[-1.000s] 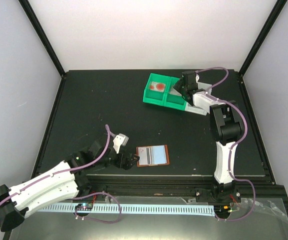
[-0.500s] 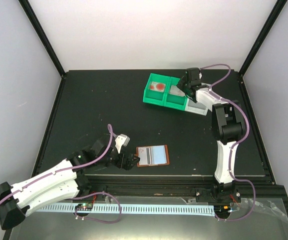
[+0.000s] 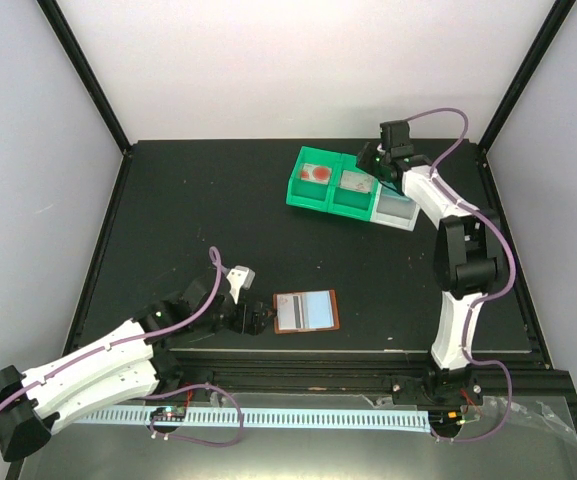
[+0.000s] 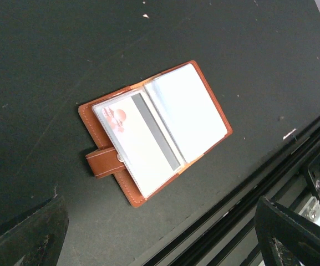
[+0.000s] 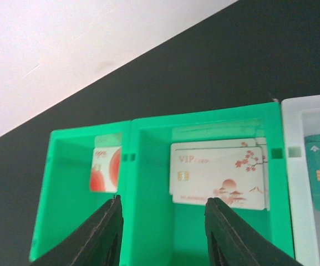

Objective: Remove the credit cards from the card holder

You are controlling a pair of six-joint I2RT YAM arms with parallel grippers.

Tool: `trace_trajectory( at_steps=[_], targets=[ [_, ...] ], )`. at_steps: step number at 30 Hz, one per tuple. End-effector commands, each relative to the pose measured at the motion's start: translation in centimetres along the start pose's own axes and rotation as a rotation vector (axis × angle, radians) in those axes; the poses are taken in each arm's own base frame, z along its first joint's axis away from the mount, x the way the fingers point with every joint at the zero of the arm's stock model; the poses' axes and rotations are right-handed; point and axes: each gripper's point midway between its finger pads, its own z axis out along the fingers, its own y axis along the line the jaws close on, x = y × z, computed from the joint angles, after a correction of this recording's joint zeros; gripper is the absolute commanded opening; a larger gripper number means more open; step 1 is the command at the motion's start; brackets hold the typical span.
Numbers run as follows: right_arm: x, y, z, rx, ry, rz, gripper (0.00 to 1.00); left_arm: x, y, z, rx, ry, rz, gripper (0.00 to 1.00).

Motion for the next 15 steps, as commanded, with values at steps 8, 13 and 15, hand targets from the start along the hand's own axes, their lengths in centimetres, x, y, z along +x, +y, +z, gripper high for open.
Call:
trace_trajectory(
  at_steps=[8, 13, 15],
  targets=[
    [9.1, 0.3, -6.4, -0.218, 0.185, -0.060, 0.43, -1.3, -0.4, 1.1, 0.083, -0.066, -0.109, 0.92],
    [13.4, -0.4, -9.7, -0.273, 0.241, -0.088, 0.43, -2.5, -1.2, 1.9, 0.140, -0.082, -0.140, 0.96],
    [14.9, -1.0, -10.7, -0.282, 0.264, -0.086, 0.43, -2.7, -1.3, 2.3, 0.154, -0.080, -0.157, 0.97]
  ],
)
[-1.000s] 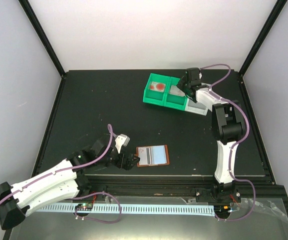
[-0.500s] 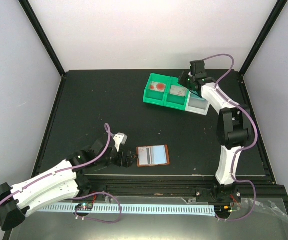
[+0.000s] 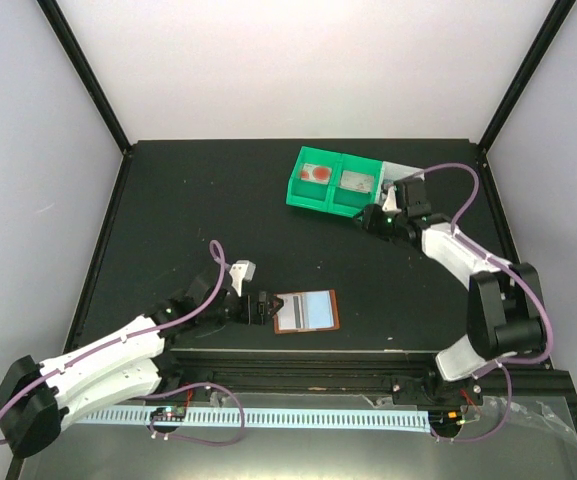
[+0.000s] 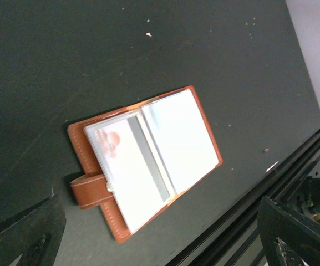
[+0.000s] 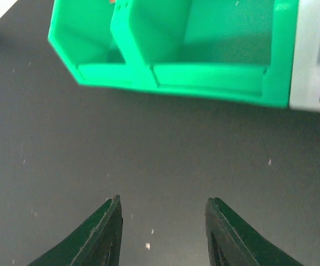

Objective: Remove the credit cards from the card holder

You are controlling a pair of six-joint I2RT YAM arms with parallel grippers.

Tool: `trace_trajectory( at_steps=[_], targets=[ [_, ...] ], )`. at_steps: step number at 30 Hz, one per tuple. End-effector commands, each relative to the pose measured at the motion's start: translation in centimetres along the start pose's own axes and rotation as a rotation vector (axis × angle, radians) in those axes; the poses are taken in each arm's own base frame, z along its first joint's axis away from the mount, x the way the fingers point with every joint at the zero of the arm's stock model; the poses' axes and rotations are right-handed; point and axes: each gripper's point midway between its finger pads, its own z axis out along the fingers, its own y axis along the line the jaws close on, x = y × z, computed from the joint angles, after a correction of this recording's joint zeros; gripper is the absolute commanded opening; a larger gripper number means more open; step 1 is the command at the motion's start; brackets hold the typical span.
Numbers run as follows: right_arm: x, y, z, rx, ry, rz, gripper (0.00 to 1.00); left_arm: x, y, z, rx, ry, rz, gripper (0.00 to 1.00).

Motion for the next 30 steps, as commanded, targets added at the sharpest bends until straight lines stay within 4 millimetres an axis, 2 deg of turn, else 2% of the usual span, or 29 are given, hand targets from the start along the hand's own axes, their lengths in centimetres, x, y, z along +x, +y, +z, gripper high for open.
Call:
trace_trajectory(
  at_steps=[1, 9, 13, 18, 25, 28, 30],
  targets=[
    [2.7, 1.5, -1.8, -0.107, 0.013, -0.053, 0.43, -1.6, -1.9, 0.6, 0.104, -0.035, -0.042, 0.98],
    [10.3, 1.9, -3.6, -0.172, 0.105, -0.113, 0.44, -2.0, -2.9, 1.5, 0.201, -0.051, -0.084, 0.99],
    [14.5, 2.0, -3.5, -0.205, 0.149, -0.137, 0.44, -1.9, -2.0, 2.1, 0.169, -0.058, -0.110, 0.99],
    [19.6, 1.2, -2.7, -0.230, 0.226, -0.145, 0.40, -1.9, -1.3, 2.4, 0.155, -0.074, -0.143, 0.98],
    [23.5, 2.1, -1.7, -0.296, 0.338, -0.145, 0.34, -1.6, -1.4, 3.2, 0.192, -0.061, -0.174, 0.97],
    [24.7, 1.9, -1.2, -0.265, 0.366, -0.166, 0.32, -1.3, -1.2, 3.7, 0.183, -0.044, -0.172, 0.97],
    [25.1, 1.8, -0.8, -0.261, 0.374, -0.167, 0.27, -1.2, -0.9, 3.9, 0.171, -0.041, -0.173, 0.97]
  ],
)
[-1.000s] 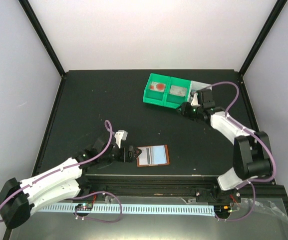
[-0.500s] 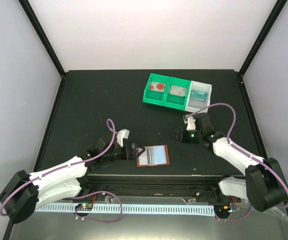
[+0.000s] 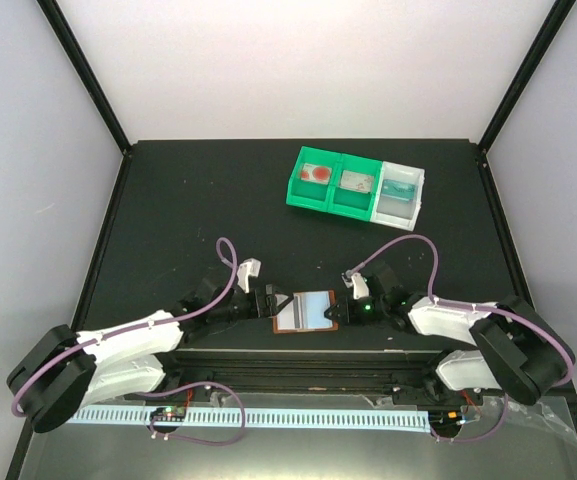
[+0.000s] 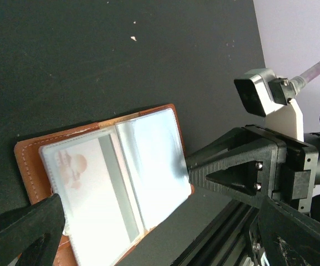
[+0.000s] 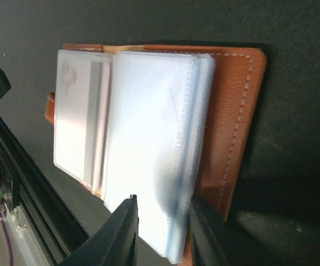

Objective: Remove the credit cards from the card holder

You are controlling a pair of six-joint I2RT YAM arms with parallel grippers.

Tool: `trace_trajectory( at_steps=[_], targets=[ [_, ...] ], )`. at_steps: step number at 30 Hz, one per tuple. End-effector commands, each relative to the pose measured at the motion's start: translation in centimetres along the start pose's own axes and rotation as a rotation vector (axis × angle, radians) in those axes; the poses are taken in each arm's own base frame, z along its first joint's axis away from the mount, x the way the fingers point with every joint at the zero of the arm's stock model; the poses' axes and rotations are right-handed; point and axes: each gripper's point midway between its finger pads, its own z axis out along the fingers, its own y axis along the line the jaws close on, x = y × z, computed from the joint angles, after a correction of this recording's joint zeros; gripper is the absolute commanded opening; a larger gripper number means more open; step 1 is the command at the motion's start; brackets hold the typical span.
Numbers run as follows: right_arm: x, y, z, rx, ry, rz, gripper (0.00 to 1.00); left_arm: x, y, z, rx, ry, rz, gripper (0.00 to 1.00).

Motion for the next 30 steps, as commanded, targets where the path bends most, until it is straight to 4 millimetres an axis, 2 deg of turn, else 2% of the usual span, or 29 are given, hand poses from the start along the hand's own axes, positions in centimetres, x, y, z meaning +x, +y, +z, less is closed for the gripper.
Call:
trace_trajectory(
  at_steps=[1, 7, 17, 25, 30],
  targets=[
    [-0.3, 1.0, 0.9, -0.022, -0.012, -0.028, 0.24, -0.5, -0.4, 0.3, 0.027, -0.015, 0.001, 0.97],
    [0.3, 0.8, 1.9, 0.023, -0.006, -0.049, 0.14, -0.1, 0.5, 0.6, -0.014, 0.007, 0.016, 0.95],
    [1.2, 0.0, 2.9, 0.058, 0.008, -0.031, 0.11, -0.1, 2.0, 0.4, -0.111, 0.023, 0.038, 0.93],
    [1.4, 0.1, 2.8, 0.057, -0.005, -0.023, 0.11, 0.0, 2.0, 0.1, -0.115, 0.027, 0.065, 0.96],
    [1.4, 0.3, 2.9, 0.044, -0.002, -0.019, 0.10, -0.4, 1.0, -0.4, -0.079, 0.010, 0.096, 0.96]
  ],
)
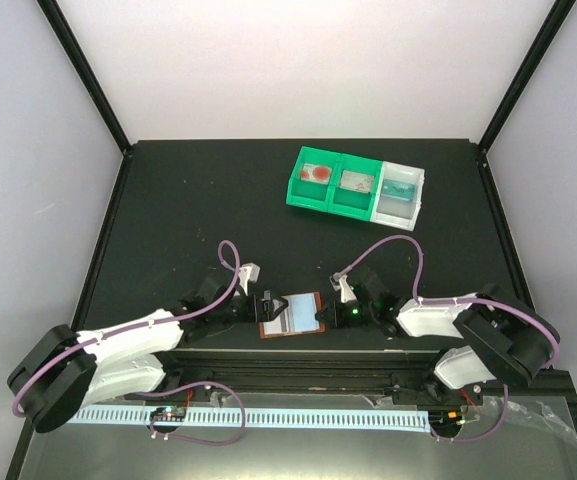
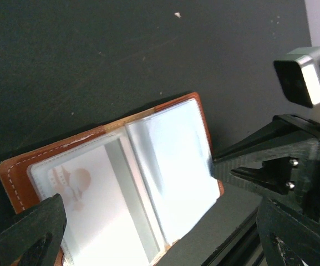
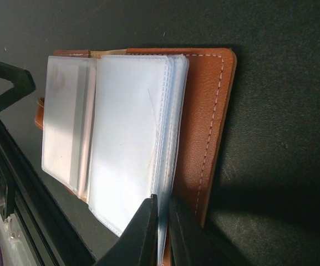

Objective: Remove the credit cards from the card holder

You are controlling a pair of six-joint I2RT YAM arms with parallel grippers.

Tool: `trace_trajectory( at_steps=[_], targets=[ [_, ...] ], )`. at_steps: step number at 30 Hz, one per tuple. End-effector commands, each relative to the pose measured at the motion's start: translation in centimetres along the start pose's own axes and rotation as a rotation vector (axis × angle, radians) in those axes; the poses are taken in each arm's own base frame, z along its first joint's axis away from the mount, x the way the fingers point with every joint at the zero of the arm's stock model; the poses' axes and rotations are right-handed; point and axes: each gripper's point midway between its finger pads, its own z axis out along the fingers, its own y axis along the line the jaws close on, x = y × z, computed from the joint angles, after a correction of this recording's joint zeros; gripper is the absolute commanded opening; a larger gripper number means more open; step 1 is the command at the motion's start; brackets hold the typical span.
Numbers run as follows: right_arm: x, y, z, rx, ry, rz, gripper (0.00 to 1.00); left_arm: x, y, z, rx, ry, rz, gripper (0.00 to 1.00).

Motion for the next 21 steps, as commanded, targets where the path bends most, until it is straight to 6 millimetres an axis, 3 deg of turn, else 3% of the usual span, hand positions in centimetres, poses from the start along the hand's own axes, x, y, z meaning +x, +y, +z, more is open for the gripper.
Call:
trace_trajectory(
  at_steps=[1, 21],
  targets=[
    [0.9, -1.3, 0.2, 0.044, 0.009, 0.031, 0.10, -1.7, -1.9, -0.9, 0.041, -0.055, 0.052, 0.96],
    [0.7, -1.2, -0.2, 0.039, -0.019, 0.042, 0.08, -1.6, 0.3, 0.0, -0.055, -0.044, -0.008, 0.95]
  ],
)
